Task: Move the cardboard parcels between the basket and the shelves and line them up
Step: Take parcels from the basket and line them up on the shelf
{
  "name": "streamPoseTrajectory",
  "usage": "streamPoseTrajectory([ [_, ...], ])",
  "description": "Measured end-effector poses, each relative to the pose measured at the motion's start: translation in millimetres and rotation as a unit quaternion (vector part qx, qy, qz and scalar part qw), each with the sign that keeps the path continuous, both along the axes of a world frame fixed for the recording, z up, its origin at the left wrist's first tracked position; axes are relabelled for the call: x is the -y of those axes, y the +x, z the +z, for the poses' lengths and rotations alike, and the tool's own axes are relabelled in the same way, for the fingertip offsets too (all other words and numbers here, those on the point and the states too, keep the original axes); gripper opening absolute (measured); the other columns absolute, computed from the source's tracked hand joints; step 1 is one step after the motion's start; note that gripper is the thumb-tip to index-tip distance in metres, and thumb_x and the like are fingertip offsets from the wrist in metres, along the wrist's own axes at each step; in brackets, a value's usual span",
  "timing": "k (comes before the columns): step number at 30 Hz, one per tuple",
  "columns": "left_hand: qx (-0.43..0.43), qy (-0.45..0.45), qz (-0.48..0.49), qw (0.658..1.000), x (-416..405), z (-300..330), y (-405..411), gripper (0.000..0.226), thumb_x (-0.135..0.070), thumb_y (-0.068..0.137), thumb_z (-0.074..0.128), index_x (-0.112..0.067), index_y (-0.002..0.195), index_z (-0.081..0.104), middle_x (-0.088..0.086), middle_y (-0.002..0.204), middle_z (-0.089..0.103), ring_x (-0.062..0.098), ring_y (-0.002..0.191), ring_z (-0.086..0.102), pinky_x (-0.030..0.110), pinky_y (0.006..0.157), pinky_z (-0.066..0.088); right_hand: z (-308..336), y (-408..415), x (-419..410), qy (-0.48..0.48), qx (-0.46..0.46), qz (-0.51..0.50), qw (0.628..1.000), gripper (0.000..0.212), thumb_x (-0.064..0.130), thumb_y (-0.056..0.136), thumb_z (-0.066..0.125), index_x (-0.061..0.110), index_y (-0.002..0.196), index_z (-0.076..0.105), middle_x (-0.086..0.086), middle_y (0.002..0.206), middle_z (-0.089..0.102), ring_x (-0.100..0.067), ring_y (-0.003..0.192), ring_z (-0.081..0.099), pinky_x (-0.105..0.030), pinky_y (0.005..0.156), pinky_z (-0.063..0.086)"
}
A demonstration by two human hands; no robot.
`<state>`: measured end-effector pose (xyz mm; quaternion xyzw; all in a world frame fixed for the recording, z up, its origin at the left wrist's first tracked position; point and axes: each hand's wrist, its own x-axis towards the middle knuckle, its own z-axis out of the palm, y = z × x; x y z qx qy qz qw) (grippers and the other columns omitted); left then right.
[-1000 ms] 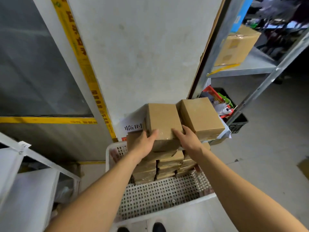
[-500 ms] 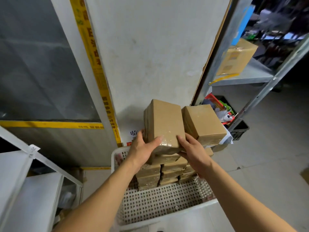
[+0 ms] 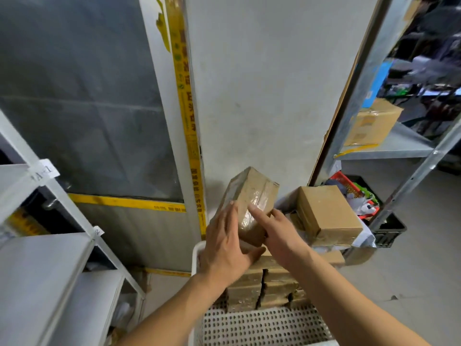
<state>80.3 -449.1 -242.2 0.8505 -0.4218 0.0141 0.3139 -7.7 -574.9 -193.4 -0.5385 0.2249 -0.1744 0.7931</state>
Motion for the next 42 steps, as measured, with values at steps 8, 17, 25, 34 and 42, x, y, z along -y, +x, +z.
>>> streamPoseTrajectory([
  [8, -0.116, -0.130, -0.096, 0.980, -32.9, 17.1, 5.1, 0.074, -0.038, 0.103, 0.060, -0.038, 0.164, 0.018, -0.017, 0.155, 0.051, -0.006, 0.143, 0.042, 0.014, 0.114, 0.037, -15.4, 10.7, 12.8, -0.019, -0.024, 0.017, 0.999, 0.058, 0.038, 0.095, 0.076, 0.015, 0.144, 0.055, -0.011, 0.129, 0.074, -0.033, 0.117, 0.072, -0.060, 0.101, 0.057],
  [17, -0.468, -0.165, 0.020, 0.868, -48.9, 30.6, 51.4, 0.065, -0.061, 0.082, 0.076, -0.045, 0.141, 0.054, -0.015, 0.133, 0.070, 0.013, 0.125, 0.065, 0.042, 0.112, 0.049, -27.5, 21.2, 15.1, 0.069, 0.015, 0.091, 0.993, 0.058, 0.041, 0.103, 0.062, 0.008, 0.149, 0.054, -0.020, 0.145, 0.063, -0.038, 0.136, 0.059, -0.056, 0.116, 0.044],
  [25, -0.411, -0.088, 0.025, 0.907, -72.0, 65.0, 98.0, 0.070, -0.026, 0.072, 0.095, -0.033, 0.133, 0.061, -0.010, 0.119, 0.074, 0.015, 0.111, 0.071, 0.028, 0.092, 0.058, 3.4, 41.0, 35.8, -0.293, -0.062, 0.038, 0.953, 0.124, 0.057, 0.072, 0.091, 0.031, 0.167, 0.015, 0.005, 0.169, 0.027, -0.013, 0.152, 0.030, -0.031, 0.117, 0.036],
  [34, -0.278, 0.235, -0.104, 0.926, -74.3, 135.3, 119.8, 0.080, -0.048, 0.067, 0.094, -0.046, 0.140, 0.059, -0.015, 0.126, 0.067, 0.009, 0.116, 0.064, 0.040, 0.102, 0.054, 45.5, 86.5, 34.8, -0.408, -0.166, 0.458, 0.772, 0.097, 0.053, 0.074, 0.089, 0.039, 0.157, 0.041, 0.012, 0.146, 0.057, -0.010, 0.132, 0.057, -0.038, 0.118, 0.044],
  [42, -0.183, -0.084, 0.273, 0.941, -139.0, 98.6, 79.5, 0.082, -0.064, 0.090, 0.068, -0.043, 0.160, 0.030, -0.006, 0.164, 0.039, 0.018, 0.148, 0.040, 0.049, 0.119, 0.040, -7.0, 97.2, -5.4, -0.129, -0.051, 0.289, 0.947, 0.071, 0.026, 0.084, 0.087, 0.027, 0.147, 0.055, -0.011, 0.128, 0.073, -0.031, 0.107, 0.077, -0.042, 0.090, 0.064],
])
